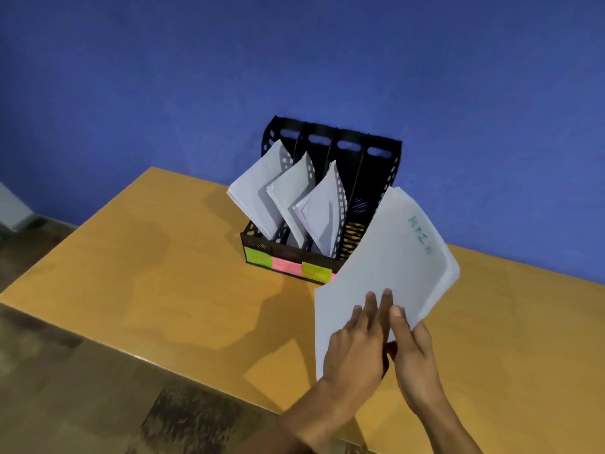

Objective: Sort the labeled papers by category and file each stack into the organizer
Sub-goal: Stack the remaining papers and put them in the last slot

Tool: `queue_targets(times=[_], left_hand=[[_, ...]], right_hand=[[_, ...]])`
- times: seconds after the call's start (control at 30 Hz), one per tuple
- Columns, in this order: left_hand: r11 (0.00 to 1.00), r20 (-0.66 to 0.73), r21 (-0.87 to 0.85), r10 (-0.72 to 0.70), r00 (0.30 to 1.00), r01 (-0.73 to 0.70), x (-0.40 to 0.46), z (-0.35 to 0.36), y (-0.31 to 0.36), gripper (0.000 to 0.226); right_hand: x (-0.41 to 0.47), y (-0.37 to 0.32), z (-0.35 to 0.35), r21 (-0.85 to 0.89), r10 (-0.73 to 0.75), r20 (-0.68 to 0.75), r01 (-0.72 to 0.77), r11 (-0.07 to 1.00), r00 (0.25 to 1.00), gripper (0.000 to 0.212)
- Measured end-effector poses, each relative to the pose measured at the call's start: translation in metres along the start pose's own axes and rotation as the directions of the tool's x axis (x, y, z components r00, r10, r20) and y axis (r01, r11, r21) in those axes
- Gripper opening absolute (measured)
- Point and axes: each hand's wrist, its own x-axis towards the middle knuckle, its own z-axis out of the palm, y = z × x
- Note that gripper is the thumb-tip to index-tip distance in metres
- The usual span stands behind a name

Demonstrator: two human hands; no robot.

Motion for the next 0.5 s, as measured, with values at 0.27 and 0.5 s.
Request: queue_targets(times=[0.27, 0.5], left_hand=[[0.939, -0.25, -0.339, -0.15, 0.957, 0.058, 0.046, -0.062, -0.044, 0.018], [0.808, -0.269, -0.589, -0.168, 0.948, -0.024, 0.09, -0.081, -0.043, 0.038]], right_hand=[[0.022, 0.011, 0.026, -0.169, -0.027, 0.047, 0.035, 0.985, 0.999, 0.054], [0.053, 0.05, 0.02, -0.725, 0.029, 0.045, 0.013, 0.689, 0.999, 0.055]])
